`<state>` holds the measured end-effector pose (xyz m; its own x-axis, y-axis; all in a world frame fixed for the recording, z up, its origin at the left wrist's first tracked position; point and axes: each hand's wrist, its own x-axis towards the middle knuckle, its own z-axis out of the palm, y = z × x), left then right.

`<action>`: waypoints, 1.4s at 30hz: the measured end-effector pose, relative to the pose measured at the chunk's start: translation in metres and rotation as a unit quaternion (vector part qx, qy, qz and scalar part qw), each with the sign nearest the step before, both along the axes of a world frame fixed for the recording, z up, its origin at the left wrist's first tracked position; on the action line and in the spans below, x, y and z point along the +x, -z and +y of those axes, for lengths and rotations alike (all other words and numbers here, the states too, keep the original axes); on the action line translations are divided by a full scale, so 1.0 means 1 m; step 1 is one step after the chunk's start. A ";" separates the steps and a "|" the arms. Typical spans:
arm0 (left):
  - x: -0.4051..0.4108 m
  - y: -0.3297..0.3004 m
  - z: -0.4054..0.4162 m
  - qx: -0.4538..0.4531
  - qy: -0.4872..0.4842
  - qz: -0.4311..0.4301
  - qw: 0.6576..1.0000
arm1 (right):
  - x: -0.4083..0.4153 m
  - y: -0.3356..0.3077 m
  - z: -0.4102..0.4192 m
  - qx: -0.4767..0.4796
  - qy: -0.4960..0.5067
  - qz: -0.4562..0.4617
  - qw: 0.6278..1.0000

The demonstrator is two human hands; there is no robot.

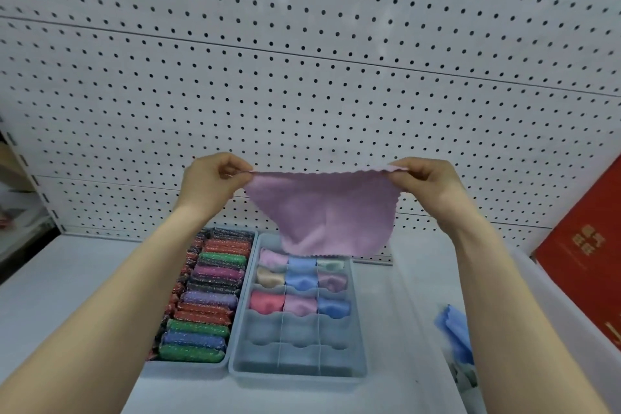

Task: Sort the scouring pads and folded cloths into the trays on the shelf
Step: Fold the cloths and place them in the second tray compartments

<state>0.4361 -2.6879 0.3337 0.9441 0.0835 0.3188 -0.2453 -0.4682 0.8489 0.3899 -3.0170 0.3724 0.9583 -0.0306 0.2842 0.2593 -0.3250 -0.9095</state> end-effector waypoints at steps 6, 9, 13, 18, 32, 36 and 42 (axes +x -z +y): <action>0.004 0.017 -0.007 0.093 -0.049 -0.023 0.994 | -0.010 0.012 0.015 0.040 -0.152 0.049 0.986; 0.001 0.015 -0.019 0.049 0.000 0.013 0.999 | -0.017 0.020 0.025 -0.047 -0.298 0.132 0.944; -0.014 0.005 -0.046 -0.055 0.131 0.070 0.987 | -0.021 0.022 0.048 -0.056 -0.291 0.142 0.944; -0.028 -0.012 -0.064 -0.105 0.224 0.103 0.963 | -0.013 0.022 0.063 0.044 -0.128 0.054 0.989; -0.045 -0.027 -0.070 -0.062 0.288 0.042 0.955 | -0.010 0.017 0.067 -0.021 -0.056 -0.028 0.998; -0.050 -0.025 -0.076 0.006 0.256 0.006 0.967 | -0.009 0.019 0.068 -0.028 -0.053 -0.034 0.998; -0.045 -0.012 -0.058 0.124 0.092 -0.028 0.988 | -0.012 0.016 0.062 0.021 -0.007 -0.014 1.000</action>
<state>0.3909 -2.7459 0.3460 0.9163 -0.1746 0.3604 -0.3887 -0.6041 0.6957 0.3774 -2.9553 0.3565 0.9504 -0.0298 0.3096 0.2890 -0.2832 -0.9145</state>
